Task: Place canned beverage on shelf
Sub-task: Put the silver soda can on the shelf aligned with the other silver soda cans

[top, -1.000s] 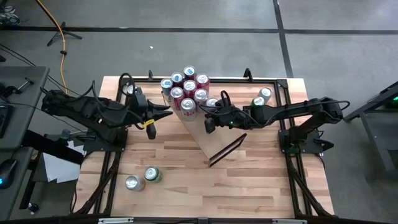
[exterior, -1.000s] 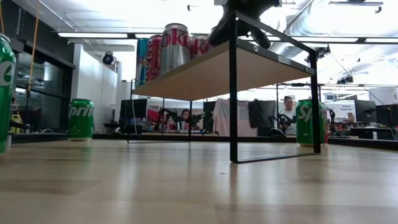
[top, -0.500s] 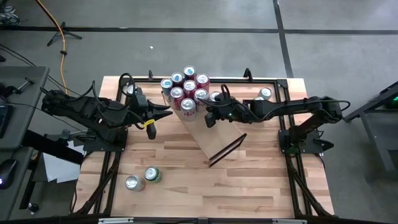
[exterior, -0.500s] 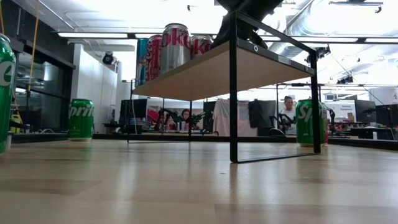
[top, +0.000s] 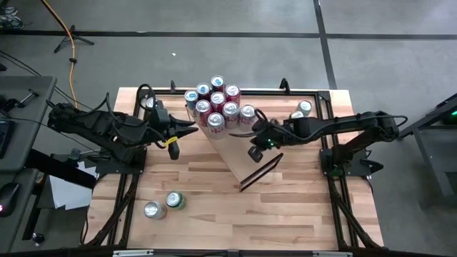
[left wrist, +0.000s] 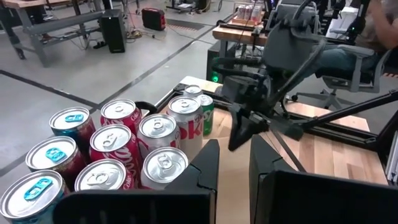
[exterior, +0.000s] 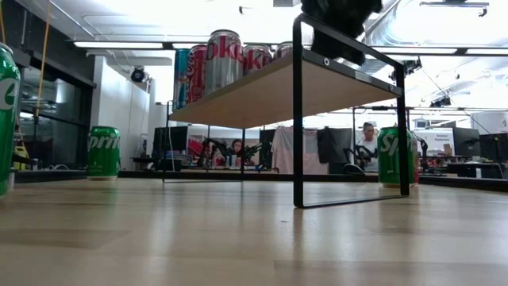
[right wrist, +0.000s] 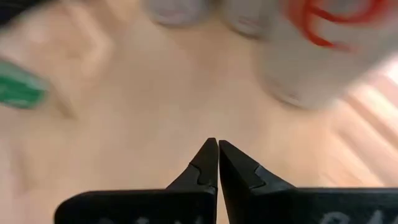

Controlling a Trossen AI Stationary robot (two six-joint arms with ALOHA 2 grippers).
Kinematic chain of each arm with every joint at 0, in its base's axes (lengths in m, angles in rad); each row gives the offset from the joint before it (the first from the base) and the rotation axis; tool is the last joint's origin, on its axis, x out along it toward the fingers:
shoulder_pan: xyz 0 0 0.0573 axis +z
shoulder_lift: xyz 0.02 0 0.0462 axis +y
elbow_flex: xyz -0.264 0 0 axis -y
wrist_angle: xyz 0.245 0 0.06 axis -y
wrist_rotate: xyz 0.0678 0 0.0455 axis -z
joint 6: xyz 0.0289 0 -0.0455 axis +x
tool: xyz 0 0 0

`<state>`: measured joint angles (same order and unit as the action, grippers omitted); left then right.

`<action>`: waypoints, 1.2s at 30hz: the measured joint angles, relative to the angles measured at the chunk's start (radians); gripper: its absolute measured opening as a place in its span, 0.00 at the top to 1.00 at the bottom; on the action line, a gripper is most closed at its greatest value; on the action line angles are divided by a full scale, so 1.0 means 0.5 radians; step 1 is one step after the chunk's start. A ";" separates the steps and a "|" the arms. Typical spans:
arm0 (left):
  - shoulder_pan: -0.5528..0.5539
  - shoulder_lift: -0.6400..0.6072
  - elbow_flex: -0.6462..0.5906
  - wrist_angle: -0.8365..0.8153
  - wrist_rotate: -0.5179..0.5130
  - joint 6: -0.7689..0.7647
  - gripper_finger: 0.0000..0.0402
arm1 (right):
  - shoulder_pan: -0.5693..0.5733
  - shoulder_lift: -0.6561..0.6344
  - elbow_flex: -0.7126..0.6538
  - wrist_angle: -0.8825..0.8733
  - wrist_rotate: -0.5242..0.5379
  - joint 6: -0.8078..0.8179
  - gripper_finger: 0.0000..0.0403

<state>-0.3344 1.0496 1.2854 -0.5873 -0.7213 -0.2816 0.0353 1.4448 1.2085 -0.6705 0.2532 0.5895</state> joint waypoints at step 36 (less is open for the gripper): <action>0.000 0.000 0.000 0.002 -0.041 0.034 1.00 | -0.219 -0.001 0.000 0.414 0.127 -0.518 1.00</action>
<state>-0.3344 1.0496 1.2854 -0.5865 -0.7418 -0.2646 -0.0742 1.4443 1.2083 -0.4634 0.3167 0.3304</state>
